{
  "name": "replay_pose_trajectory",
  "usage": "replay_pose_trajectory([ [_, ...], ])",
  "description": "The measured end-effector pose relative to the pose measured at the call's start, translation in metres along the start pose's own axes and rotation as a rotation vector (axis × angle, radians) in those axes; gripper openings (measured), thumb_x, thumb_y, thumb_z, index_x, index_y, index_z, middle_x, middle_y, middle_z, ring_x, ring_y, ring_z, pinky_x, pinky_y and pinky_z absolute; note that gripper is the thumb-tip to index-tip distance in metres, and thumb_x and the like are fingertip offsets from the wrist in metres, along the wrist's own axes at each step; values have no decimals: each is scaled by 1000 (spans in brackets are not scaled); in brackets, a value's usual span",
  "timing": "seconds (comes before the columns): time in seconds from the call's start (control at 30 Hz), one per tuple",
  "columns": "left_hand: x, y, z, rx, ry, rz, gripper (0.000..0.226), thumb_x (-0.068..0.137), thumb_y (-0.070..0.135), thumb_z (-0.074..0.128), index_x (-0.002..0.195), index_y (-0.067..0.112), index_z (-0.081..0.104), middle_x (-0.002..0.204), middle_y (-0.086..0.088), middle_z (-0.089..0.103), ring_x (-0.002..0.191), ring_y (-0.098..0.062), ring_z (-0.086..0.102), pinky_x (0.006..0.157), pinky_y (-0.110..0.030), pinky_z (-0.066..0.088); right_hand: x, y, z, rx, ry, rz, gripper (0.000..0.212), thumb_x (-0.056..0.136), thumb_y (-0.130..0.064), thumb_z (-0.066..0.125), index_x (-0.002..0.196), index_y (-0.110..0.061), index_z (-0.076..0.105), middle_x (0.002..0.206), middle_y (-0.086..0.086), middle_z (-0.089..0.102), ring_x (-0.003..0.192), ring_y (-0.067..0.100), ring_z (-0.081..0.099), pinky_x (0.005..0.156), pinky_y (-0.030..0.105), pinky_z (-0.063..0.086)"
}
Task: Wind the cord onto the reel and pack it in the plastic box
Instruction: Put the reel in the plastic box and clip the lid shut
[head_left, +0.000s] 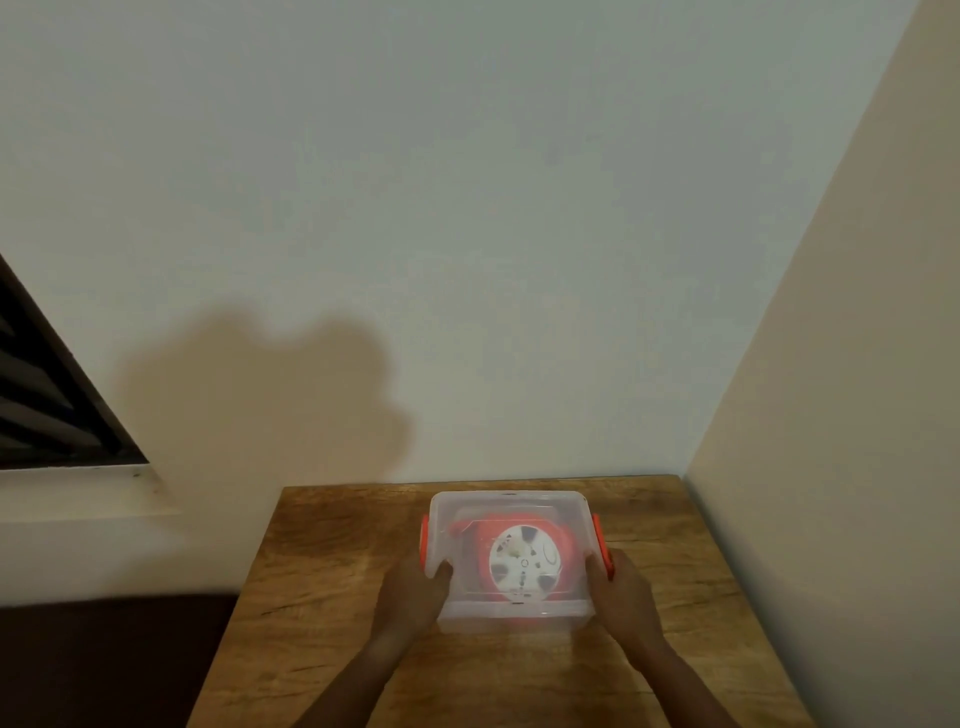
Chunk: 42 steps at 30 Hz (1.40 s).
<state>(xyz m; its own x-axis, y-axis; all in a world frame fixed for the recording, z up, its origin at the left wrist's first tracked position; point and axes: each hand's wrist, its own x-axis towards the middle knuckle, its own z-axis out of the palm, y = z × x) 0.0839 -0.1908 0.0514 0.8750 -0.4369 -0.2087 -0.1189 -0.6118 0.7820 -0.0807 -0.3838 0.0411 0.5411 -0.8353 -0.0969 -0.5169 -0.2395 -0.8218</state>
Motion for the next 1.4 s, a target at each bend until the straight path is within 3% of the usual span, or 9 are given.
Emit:
replay_pose_trajectory([
  [0.13,-4,-9,7,-212,-106,-144,50,98,33,67,143,18,51,125,-7,67,107,-28,69,85,-46,64,-4,7,-7,159,-77,95,22,99,-33,50,105,-17,63,90,1,72,75,14,71,66,36,61],
  [0.37,-5,10,27,-255,-281,-129,54,86,19,82,134,15,58,120,-3,68,109,-26,69,70,-32,65,2,25,-46,223,-1,190,22,97,-28,52,89,-14,67,81,6,73,70,22,72,62,47,61],
  [0.53,-3,54,49,-294,-381,5,39,89,14,79,124,14,65,116,-4,71,104,-22,72,79,-40,66,19,43,-93,227,104,190,23,95,-34,56,82,-20,68,66,-3,72,58,16,70,49,42,59],
  [0.67,1,96,75,-388,-433,3,27,90,8,76,112,19,65,112,-4,70,102,-23,71,80,-38,66,50,45,-130,164,190,195,25,94,-28,54,77,-13,67,68,7,68,62,28,68,49,51,58],
  [0.83,10,129,114,-385,-419,-39,22,92,2,72,108,15,64,109,-8,69,98,-26,69,75,-33,65,85,52,-162,26,161,183,30,94,-16,48,72,-4,64,68,16,64,60,34,64,53,46,57],
  [0.97,13,132,145,-363,-392,-91,26,89,-2,72,107,15,64,105,-7,68,96,-27,68,72,-36,65,99,70,-164,-53,117,206,29,96,-10,45,79,1,65,76,21,67,72,38,64,68,47,54],
  [1.1,26,135,157,-383,-379,-122,27,89,3,76,110,16,66,103,-2,69,97,-23,70,62,-25,63,118,72,-162,-79,118,183,25,98,-12,43,85,-2,62,80,19,65,72,33,62,67,42,52],
  [1.23,40,144,164,-408,-334,-155,30,91,4,74,116,15,61,107,-2,67,107,-29,69,71,-29,65,139,66,-163,-48,100,174,23,98,-14,43,92,-3,62,86,18,66,78,33,64,68,40,53],
  [1.4,53,149,170,-368,-297,-169,37,93,6,73,128,7,62,106,-5,67,104,-30,70,71,-30,65,155,64,-163,-24,75,147,23,100,-15,43,96,-3,62,89,19,65,78,31,62,70,42,53],
])
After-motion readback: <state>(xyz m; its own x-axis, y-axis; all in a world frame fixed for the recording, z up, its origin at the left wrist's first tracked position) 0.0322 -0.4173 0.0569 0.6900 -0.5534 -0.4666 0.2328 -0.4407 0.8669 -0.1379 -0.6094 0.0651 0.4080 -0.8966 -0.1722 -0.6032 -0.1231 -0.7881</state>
